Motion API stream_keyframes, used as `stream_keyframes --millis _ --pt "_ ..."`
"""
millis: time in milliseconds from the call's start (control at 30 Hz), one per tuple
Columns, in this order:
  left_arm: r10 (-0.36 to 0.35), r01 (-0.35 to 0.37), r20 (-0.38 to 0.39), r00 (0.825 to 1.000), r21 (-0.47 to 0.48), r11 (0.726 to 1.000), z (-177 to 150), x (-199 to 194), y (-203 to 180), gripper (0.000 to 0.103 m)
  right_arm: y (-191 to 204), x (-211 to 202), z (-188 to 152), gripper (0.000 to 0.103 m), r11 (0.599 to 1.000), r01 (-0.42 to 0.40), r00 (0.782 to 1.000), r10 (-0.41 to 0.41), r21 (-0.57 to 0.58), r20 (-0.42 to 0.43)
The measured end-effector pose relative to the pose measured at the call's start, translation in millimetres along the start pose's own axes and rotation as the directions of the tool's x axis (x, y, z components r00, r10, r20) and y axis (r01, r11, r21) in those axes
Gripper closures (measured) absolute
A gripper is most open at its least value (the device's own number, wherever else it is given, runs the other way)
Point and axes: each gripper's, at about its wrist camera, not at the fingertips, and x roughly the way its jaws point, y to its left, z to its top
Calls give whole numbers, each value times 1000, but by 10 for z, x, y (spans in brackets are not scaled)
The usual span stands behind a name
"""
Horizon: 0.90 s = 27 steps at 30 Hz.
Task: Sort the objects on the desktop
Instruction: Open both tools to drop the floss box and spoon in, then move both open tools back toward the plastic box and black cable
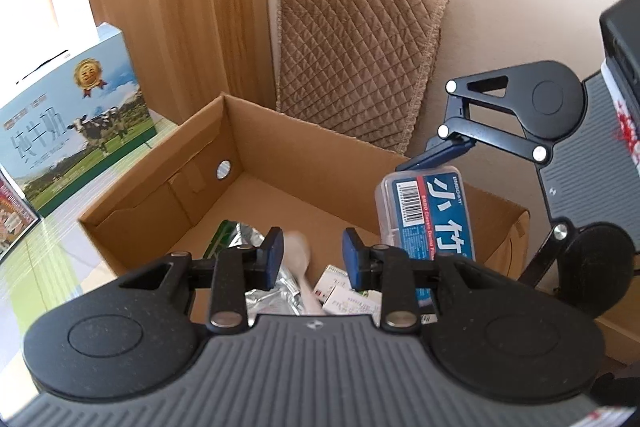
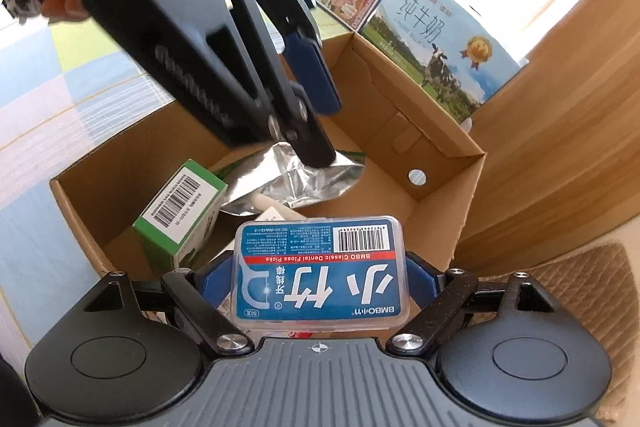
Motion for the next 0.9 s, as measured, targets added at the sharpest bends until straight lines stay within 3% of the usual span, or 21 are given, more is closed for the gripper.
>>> stream_keyframes --millis 167,467,900 --pt "13 -13 10 1000 -36 999 -119 -175 63 68 35 -98 -15 6 1000 28 999 -28 12 28" --pt "47 -45 13 999 -107 993 -396 -511 87 59 64 -375 -33 6 994 62 997 -66 88 37" --pt "74 -71 9 997 -203 977 -932 -1093 -73 43 423 -952 -29 4 980 72 994 -86 185 71"
